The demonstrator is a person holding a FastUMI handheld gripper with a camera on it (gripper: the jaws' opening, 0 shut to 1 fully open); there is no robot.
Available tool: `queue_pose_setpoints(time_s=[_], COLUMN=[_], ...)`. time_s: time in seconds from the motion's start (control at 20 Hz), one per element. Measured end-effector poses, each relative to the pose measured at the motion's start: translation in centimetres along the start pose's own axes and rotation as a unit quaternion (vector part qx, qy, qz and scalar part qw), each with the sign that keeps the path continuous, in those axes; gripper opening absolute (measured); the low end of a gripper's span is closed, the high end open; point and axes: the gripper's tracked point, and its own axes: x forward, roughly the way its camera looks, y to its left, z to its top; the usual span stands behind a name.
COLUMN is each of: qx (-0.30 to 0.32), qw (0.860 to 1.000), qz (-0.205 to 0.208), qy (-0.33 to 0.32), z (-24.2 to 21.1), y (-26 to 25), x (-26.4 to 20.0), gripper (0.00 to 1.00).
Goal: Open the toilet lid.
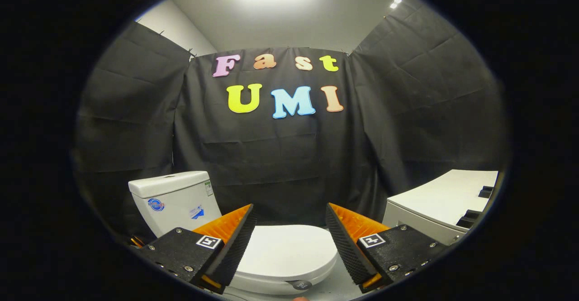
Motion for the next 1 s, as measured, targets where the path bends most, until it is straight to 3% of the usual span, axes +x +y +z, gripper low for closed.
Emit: queue_pose_setpoints(time_s=[0.35, 0.6, 0.85, 1.0], qx=[0.008, 0.054, 0.143, 0.188], qw=[1.0, 0.997, 0.981, 0.967], qz=[0.0, 0.044, 0.086, 0.087], qy=[-0.009, 0.024, 0.099, 0.15], z=[0.5, -1.7, -5.7, -8.4], y=[-0.4, 0.0, -0.4, -1.3], x=[0.1, 1.4, 2.3, 3.0], gripper=[0.95, 0.95, 0.96, 0.95])
